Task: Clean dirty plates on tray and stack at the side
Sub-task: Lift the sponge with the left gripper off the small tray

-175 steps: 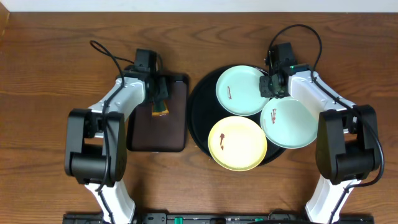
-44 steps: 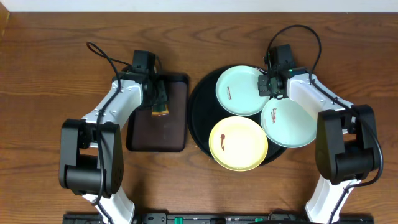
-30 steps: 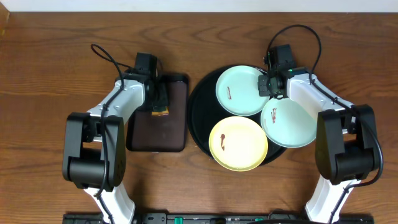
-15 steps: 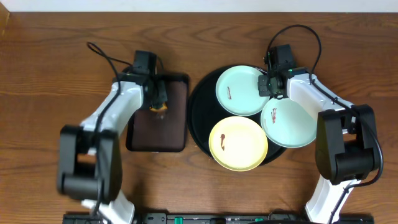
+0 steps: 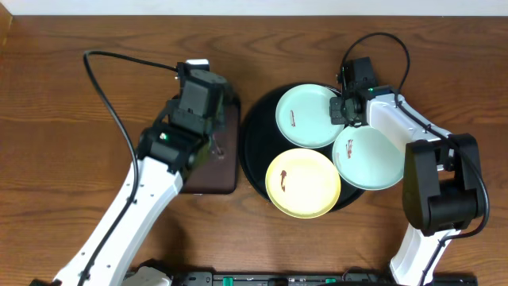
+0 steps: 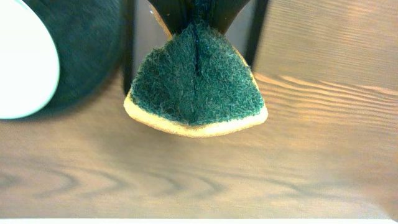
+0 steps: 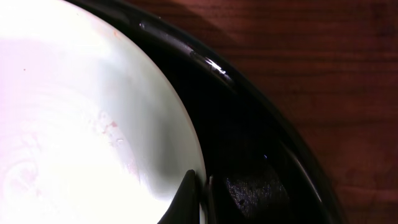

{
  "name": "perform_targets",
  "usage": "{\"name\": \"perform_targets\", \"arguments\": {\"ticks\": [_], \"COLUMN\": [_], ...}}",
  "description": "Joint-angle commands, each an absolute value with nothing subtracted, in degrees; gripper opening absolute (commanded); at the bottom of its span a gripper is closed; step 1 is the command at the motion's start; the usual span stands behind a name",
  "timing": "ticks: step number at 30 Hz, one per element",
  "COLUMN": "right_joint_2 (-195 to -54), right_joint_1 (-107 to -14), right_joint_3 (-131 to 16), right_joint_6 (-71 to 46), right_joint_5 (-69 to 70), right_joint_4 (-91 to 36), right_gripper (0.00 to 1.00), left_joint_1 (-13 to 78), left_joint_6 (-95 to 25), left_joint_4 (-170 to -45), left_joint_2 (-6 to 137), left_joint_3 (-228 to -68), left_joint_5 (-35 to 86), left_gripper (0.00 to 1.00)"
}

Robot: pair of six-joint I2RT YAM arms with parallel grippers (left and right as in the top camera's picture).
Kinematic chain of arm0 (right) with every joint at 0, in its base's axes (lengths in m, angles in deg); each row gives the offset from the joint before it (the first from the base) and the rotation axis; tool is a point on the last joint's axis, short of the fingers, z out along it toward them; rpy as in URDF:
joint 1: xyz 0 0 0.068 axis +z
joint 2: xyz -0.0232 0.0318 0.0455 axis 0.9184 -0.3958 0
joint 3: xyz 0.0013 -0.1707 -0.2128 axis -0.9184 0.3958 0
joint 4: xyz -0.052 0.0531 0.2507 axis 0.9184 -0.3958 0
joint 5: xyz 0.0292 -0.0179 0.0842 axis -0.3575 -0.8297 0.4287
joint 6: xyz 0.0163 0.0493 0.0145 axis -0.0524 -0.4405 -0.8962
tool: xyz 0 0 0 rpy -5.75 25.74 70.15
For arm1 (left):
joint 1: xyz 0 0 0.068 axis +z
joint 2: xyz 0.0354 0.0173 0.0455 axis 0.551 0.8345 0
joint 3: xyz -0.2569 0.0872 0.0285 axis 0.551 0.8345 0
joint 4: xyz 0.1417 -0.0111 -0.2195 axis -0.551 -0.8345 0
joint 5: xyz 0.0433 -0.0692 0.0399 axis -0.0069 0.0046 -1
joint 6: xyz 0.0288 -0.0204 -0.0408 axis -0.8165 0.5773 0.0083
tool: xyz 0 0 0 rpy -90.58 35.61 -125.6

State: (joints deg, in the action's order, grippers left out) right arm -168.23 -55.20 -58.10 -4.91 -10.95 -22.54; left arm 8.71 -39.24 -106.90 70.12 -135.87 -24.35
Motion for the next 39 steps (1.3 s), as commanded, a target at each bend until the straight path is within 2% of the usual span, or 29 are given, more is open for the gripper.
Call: {"name": "perform_targets", "arguments": {"ticks": [1,26,31,33,36,37,39], "right_joint_2": [-168.7,-168.7,-168.7,-168.7,-168.7,-168.7,-168.7], "right_joint_1": [-55.5,-55.6,-55.6,-55.6,-55.6,-55.7,-55.7], "right_joint_3": [-58.7,-58.7,-58.7,-58.7,-58.7,-58.7,-58.7], "right_joint_6": [-4.5,-4.5,-4.5,-4.5,-4.5,-4.5,-4.5], "right_joint_5": [-13.4,-13.4,-13.4,-13.4,-13.4,-13.4,-13.4], "right_joint_4": [-22.8,-22.9,-22.9,-22.9,-22.8,-22.8,-23.0], "right_gripper": [0.01,0.01,0.01,0.01,0.01,0.01,0.01], "left_joint_1": [7.7,8.1,8.1,8.3,10.2,11.0,11.7], "left_joint_6": [-39.7,-39.7,-39.8,-44.2,-44.2,-43.0,-42.4], "left_joint_4": [-106.5,-101.6,-105.1,-104.6,-101.3,-100.1,-102.3], "left_joint_2": [69.0,69.5,70.1,71.2,73.9,74.8,76.0], "left_joint_3": [-135.9,-135.9,-135.9,-135.9,-135.9,-135.9,-135.9], "left_joint_5": [-37.7,-37.3,-22.8,-28.8,-45.0,-44.5,-26.2], "left_gripper": [0.07,0.08,0.07,0.07,0.08,0.08,0.07]}}
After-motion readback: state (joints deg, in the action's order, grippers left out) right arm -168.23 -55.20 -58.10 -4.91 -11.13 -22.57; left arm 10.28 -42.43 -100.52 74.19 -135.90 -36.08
